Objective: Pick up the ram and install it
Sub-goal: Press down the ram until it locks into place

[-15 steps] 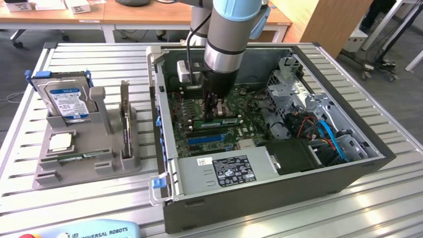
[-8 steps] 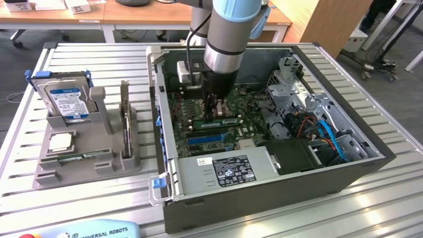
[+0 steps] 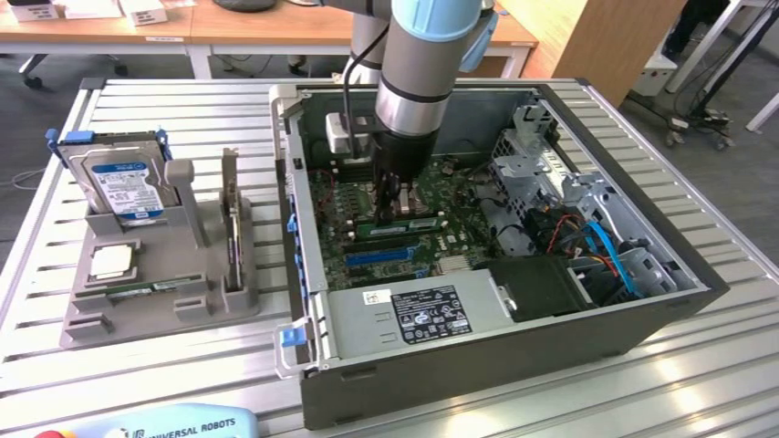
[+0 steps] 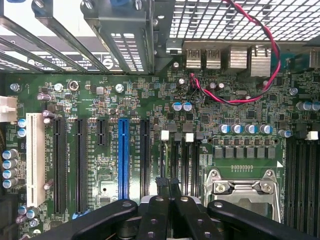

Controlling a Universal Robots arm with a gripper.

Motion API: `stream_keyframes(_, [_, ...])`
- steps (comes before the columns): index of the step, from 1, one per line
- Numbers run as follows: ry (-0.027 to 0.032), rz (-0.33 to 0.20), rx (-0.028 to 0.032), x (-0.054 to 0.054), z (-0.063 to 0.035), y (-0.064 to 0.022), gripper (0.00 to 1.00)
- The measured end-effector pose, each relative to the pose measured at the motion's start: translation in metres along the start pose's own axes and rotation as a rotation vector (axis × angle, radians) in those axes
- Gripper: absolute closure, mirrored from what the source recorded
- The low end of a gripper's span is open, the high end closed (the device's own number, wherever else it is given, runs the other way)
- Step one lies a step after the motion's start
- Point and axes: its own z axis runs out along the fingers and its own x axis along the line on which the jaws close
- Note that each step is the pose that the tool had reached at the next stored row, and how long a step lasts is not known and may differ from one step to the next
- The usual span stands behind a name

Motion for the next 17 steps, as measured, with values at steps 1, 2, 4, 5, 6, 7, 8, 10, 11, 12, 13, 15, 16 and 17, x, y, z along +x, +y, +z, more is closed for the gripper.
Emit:
stream_keyframes(1, [0.0000, 0.000, 0.0000, 0.0000, 0.0000, 0.0000, 0.90])
stream_keyframes(2, [0.0000, 0.000, 0.0000, 0.0000, 0.0000, 0.0000, 0.90])
stream_keyframes(4, [-0.0004, 0.000, 0.0002, -0.0001, 0.0002, 0.0000, 0.90])
stream_keyframes(5, [-0.0004, 0.000, 0.0001, -0.0001, 0.0004, 0.0000, 0.90])
stream_keyframes(6, [-0.0006, 0.000, 0.0001, -0.0001, 0.0008, 0.0000, 0.90])
stream_keyframes(7, [-0.0006, 0.000, 0.0002, 0.0000, 0.0010, 0.0000, 0.90])
stream_keyframes(8, [-0.0006, 0.000, 0.0002, 0.0000, 0.0010, 0.0000, 0.90])
stream_keyframes(10, [-0.0008, 0.000, 0.0001, 0.0000, 0.0011, -0.0001, 0.90])
stream_keyframes(11, [-0.0010, 0.000, 0.0001, -0.0001, 0.0011, -0.0001, 0.90])
stream_keyframes(12, [-0.0010, 0.000, 0.0002, -0.0001, 0.0012, -0.0001, 0.90])
stream_keyframes(13, [-0.0011, 0.000, 0.0002, -0.0001, 0.0013, -0.0001, 0.90])
stream_keyframes(15, [-0.0011, 0.000, 0.0002, -0.0001, 0.0015, -0.0001, 0.90])
stream_keyframes(16, [-0.0011, 0.000, 0.0001, 0.0000, 0.0015, -0.0001, 0.90])
stream_keyframes(17, [-0.0011, 0.000, 0.0002, -0.0001, 0.0015, -0.0001, 0.90])
